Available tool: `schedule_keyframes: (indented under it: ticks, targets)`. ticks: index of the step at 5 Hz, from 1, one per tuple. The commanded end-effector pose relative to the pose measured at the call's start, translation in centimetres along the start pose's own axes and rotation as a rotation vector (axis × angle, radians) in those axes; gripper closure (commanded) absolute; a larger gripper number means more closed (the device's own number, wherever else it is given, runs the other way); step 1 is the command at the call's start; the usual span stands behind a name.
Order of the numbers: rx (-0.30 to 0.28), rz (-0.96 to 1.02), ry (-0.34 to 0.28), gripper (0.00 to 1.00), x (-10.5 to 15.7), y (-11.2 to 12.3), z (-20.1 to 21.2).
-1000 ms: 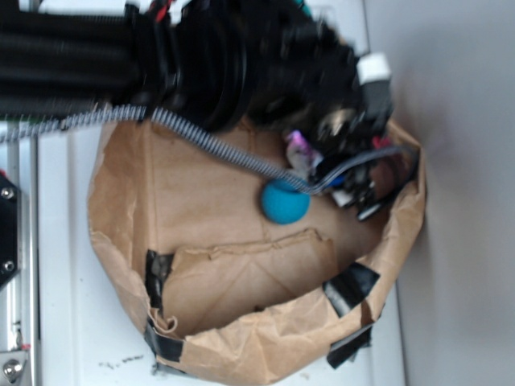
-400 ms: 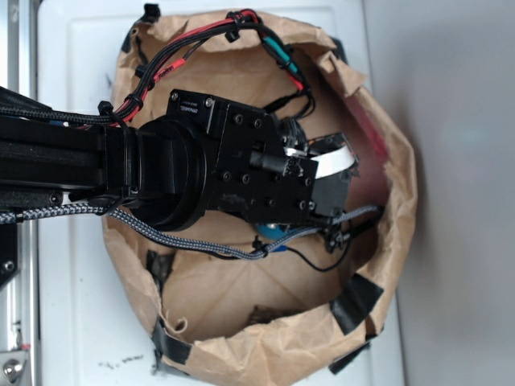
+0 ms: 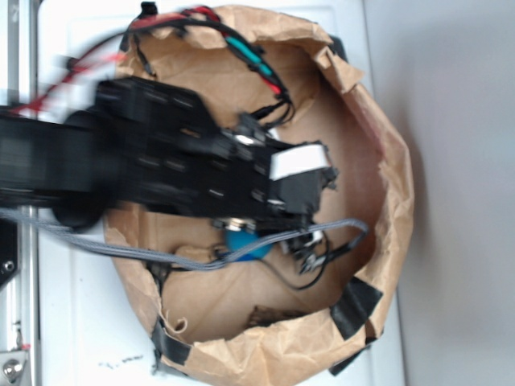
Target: Grab the white paper.
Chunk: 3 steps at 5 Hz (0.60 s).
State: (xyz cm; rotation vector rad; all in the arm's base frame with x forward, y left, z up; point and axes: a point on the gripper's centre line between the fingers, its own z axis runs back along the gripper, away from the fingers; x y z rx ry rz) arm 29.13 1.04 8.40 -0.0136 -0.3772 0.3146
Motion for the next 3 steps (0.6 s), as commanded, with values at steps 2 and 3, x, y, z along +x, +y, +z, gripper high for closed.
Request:
schedule_keyframes:
  ticks: [2, 3]
  targets:
    - [-0.128, -0.015, 0.117, 1.00, 3.48, 1.22, 9.76]
    - [-0.057, -0.044, 0.132, 1.00, 2.83, 1.07, 9.58]
